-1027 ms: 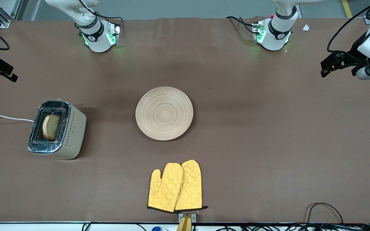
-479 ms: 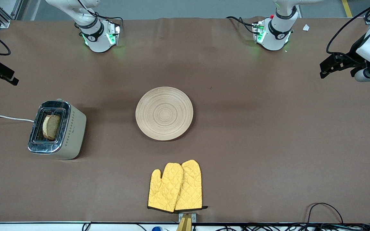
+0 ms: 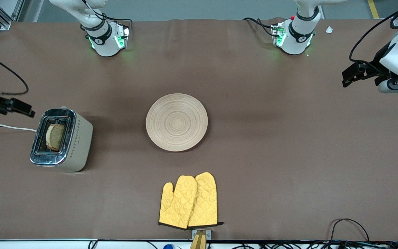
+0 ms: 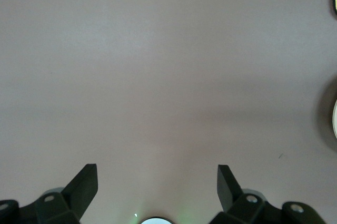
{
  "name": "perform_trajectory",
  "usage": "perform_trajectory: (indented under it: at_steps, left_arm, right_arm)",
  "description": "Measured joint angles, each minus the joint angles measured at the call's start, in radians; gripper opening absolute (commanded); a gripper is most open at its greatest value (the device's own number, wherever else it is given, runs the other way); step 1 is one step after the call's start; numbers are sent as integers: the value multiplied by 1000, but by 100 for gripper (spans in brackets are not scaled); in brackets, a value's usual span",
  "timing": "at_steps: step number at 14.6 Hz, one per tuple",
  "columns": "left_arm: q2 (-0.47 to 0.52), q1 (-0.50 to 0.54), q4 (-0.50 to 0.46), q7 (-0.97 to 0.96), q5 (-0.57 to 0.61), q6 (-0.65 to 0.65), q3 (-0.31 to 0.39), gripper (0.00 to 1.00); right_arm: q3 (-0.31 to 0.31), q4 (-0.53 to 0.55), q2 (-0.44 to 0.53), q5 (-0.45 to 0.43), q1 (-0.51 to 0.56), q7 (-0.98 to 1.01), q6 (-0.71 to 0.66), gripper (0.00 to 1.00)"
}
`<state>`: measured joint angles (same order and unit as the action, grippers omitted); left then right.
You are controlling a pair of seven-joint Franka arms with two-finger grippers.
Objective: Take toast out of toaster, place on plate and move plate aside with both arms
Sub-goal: 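Reach the right gripper down to the toast in the toaster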
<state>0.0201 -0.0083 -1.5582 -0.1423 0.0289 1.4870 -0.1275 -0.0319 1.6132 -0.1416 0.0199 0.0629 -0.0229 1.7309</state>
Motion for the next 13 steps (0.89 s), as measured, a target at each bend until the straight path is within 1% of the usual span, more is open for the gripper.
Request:
perform_trajectory:
  at_steps: [2,4,5,6,7,8,9,10,11,13]
  left_arm:
    - [-3,0,0,0,0,0,0,100]
    - [-3,0,0,0,0,0,0,100]
    - [-4,1,0,0,0,0,0,100]
    - [-4,1,0,0,0,0,0,100]
    - [-4,1,0,0,0,0,1,100]
    - [-4,1,0,0,0,0,1,100]
    - [-4,1,0,0,0,0,1,100]
    - [-4,2,0,0,0,0,1,100]
    - [-4,3,0,0,0,0,1,100]
    - [-4,4,0,0,0,0,1,100]
  right_arm:
    - [0,3,-82,0,4,6,60,100]
    - [0,3,-159,0,13,13,93,100]
    - [0,3,-191,0,17,16,99,95]
    - [0,5,-217,0,22,21,100,84]
    - [0,9,-237,0,28,24,99,68]
    - [0,15,-251,0,33,31,97,49]
    - [0,23,-256,0,36,43,94,38]
    - [0,26,-257,0,36,60,87,29]
    - [0,26,-255,0,36,76,82,22]
    - [0,25,-253,0,36,90,80,14]
